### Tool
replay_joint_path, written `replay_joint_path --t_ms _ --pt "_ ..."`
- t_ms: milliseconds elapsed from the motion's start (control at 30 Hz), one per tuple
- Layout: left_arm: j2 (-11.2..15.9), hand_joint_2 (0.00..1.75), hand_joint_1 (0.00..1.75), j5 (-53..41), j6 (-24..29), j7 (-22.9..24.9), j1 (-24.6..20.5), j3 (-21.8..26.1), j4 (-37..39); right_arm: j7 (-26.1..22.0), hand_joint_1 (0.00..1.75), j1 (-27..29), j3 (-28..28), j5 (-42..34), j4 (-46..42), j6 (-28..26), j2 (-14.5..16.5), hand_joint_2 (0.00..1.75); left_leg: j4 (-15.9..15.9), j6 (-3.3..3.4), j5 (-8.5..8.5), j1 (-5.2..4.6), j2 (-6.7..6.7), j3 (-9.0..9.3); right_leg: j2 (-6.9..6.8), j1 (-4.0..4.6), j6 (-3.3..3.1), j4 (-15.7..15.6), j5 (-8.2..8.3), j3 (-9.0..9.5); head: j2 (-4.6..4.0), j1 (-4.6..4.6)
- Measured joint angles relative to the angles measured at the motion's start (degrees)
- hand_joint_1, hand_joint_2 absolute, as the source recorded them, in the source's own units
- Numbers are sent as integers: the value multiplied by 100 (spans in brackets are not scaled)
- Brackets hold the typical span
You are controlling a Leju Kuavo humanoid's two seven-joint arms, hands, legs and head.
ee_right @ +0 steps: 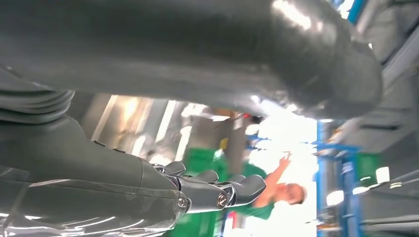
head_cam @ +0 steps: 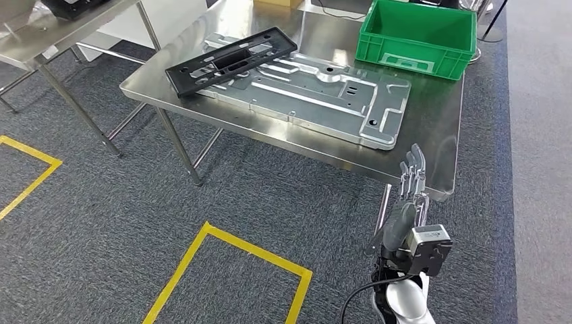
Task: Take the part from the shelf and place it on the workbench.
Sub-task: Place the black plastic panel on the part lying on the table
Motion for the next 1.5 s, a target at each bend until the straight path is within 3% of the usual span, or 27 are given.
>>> replay_joint_path --t_ms 67,100,133,167,200,267,333,400,433,467,533,600,633,667,733,800,867,933,1000,1067,1100,1133,1167,1233,1300,1433,1500 --pt "0 0 0 16 1 -2 20 -1 0 19 0 7 -165 -23 322 58 25 0 728 -3 -297 3 -49 -326 80 13 -20 7 17 -35 0 0" --pt "0 0 0 25 1 -3 29 -2 0 18 0 16 -266 -27 507 84 33 0 869 2 -296 4 -53 -387 124 17 -20 14 23 -46 0 0" --pt "0 0 0 34 1 -2 36 -3 0 17 0 21 -373 -31 701 106 40 0 763 11 -177 7 -57 -331 170 17 -17 23 27 -51 0 0" --pt "0 0 0 43 1 -2 38 -4 0 18 0 18 -482 -40 911 128 47 0 450 25 21 10 -77 -174 214 16 -10 34 28 -50 0 0" --pt "1 0 0 50 1 1 38 -6 0 11 0 2 -596 -60 1150 157 53 0 37 43 217 17 -143 22 255 14 0 46 28 -51 0 0" --pt "2 0 0 55 1 13 37 -11 0 -46 0 -68 -841 -130 1744 227 60 0 -590 84 419 23 -318 306 333 23 55 81 34 -88 0 2" --pt "2 0 0 57 1 27 39 -23 0 -105 0 -154 -1090 -193 2397 285 62 0 -728 132 426 11 -380 349 407 21 140 89 66 -142 0 5" --pt "3 0 0 57 2 32 36 -42 0 -119 0 -249 -1339 -209 3034 296 59 0 -762 213 474 16 -301 348 441 6 214 90 78 -168 0 7" --pt "3 0 0 57 3 34 30 -51 0 -119 0 -312 -1471 -208 3365 285 57 0 -793 257 502 24 -258 352 393 5 242 175 13 -212 0 10" --pt "4 0 0 57 4 38 22 -61 0 -107 0 -389 -1604 -199 3714 261 54 0 -821 295 526 29 -212 352 318 3 267 384 -122 -313 0 14" --pt "4 0 0 57 10 58 19 -86 0 -79 0 -531 -1851 -185 4398 203 48 0 -832 329 543 17 -128 334 162 -4 305 1095 -497 -653 0 20" --pt "3 0 0 57 22 93 27 -111 0 -44 0 -595 -2060 -177 5013 135 33 0 -828 335 543 4 -51 319 119 -10 327 1621 -656 -895 0 20" --pt "3 0 0 57 31 114 26 -123 0 -8 0 -609 -2155 -174 5289 104 22 0 -825 335 540 1 -14 319 106 -10 326 1573 -572 -860 0 20" --pt "2 0 0 56 42 131 22 -134 0 53 0 -628 -2239 -169 5528 72 9 0 -822 332 536 -2 24 323 84 -8 315 1307 -404 -713 0 20" --pt "-1 0 0 53 61 157 8 -158 0 235 0 -685 -2406 -157 5941 30 -26 0 -814 309 517 -22 98 337 -58 25 263 489 -76 -274 0 20" --pt "-2 0 0 51 69 176 -1 -185 0 429 0 -727 -2548 -132 6266 5 -61 0 -805 263 494 -48 161 346 -148 72 200 49 20 -59 0 17" --pt "-2 0 0 50 72 186 -7 -216 0 616 0 -705 -2671 -103 6556 0 -98 0 -810 205 478 -59 220 363 -85 83 145 9 19 -59 0 14" --pt "-1 0 0 50 71 183 -15 -243 0 791 0 -652 -2765 -80 6793 10 -127 0 -708 138 379 -50 164 340 -22 51 86 -28 44 -41 0 10" --pt "1 0 0 51 70 181 -13 -263 0 900 0 -616 -2827 -68 6963 31 -140 0 -203 88 60 -33 20 122 34 24 34 -51 65 -33 0 2" --pt "2 0 0 52 70 181 3 -280 0 952 0 -579 -2870 -67 7093 40 -150 0 581 68 -297 -23 -44 -241 103 24 11 -41 66 -47 0 -4" --pt "2 0 0 52 70 181 11 -286 0 996 0 -557 -2886 -61 7149 39 -154 0 830 62 -355 -17 -48 -362 140 25 9 -32 65 -52 0 -4" --pt "2 0 0 52 70 181 16 -290 0 1070 0 -538 -2898 -49 7201 38 -159 0 864 60 -294 -10 -48 -382 174 25 10 -21 62 -54 0 -4" --pt "3 0 0 52 71 181 17 -292 0 1168 0 -521 -2908 -34 7250 37 -162 0 666 62 -130 0 -49 -292 207 24 15 -7 57 -53 0 -4" --pt "4 0 0 48 73 188 5 -301 0 1393 0 -474 -2931 -11 7338 50 -163 0 -113 79 252 12 -75 75 258 29 47 35 33 -52 0 -4" --pt "5 0 0 26 75 207 -8 -328 0 1568 0 -395 -2967 -18 7416 92 -172 0 -624 126 413 7 -115 307 285 42 103 76 11 -69 0 2" --pt "8 0 0 -21 75 234 -2 -396 0 1759 0 -207 -3058 -107 7551 228 -184 0 -732 277 466 -12 -115 333 251 19 233 141 -40 -100 0 5" --pt "11 0 0 -39 75 236 -4 -422 0 1823 0 -150 -3103 -122 7599 249 -185 0 -770 344 505 0 -101 329 172 2 286 556 -326 -283 0 16"
